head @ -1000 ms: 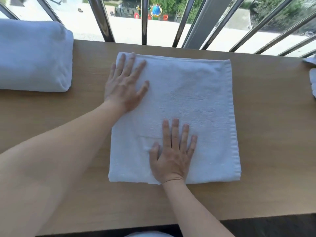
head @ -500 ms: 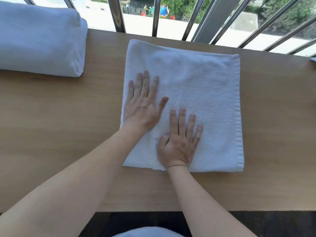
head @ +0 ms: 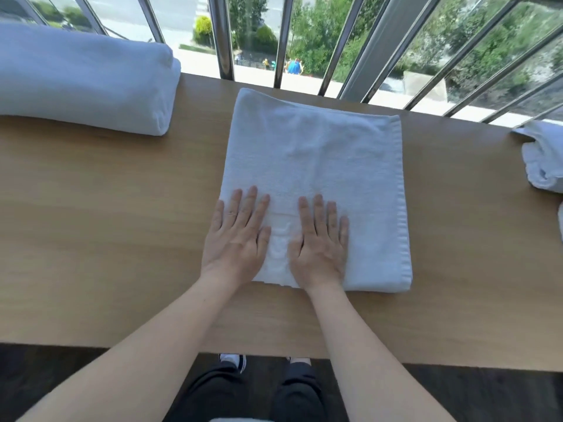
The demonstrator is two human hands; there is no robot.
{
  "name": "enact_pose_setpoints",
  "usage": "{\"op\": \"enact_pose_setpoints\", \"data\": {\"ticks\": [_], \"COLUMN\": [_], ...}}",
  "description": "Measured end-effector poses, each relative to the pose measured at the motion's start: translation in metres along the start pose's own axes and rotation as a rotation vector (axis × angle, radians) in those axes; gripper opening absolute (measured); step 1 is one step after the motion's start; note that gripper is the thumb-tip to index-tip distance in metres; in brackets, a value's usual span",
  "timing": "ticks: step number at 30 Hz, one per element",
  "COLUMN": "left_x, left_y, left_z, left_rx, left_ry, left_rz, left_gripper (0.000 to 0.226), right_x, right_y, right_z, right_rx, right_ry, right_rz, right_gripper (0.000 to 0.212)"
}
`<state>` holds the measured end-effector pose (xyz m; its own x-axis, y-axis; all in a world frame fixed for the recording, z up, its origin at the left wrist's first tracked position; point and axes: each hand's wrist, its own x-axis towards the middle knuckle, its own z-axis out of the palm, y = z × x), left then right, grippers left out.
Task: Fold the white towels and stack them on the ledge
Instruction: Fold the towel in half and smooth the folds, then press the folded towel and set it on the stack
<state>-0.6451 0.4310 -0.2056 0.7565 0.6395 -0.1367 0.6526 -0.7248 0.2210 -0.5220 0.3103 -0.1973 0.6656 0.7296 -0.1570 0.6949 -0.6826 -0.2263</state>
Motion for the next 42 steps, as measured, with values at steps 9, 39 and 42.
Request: {"op": "enact_pose_setpoints", "data": {"ticks": [9, 39, 42], "left_x": [-0.032, -0.059, -0.040], "left_y": [-0.023, -0.054, -0.051], "left_z": [-0.001, -0.044, -0.057], "left_rx": [-0.143, -0.511, -0.500], "left_ry": [-0.025, 0.239, 0.327], "left_rz": [-0.077, 0.235, 0.267], "left_gripper": [0.057, 0.029, 0.043], "right_x": [-0.044, -0.060, -0.049], "right_y": [0.080, 0.050, 0.050], "right_z": [-0.008, -0.074, -0.092], "right_rx": [-0.069, -0.120, -0.077], "right_ry": [-0.001, 0.256, 0.300], "right_rz": [0.265, 0.159, 0.163], "right_gripper": [0.063, 0.041, 0.036]}}
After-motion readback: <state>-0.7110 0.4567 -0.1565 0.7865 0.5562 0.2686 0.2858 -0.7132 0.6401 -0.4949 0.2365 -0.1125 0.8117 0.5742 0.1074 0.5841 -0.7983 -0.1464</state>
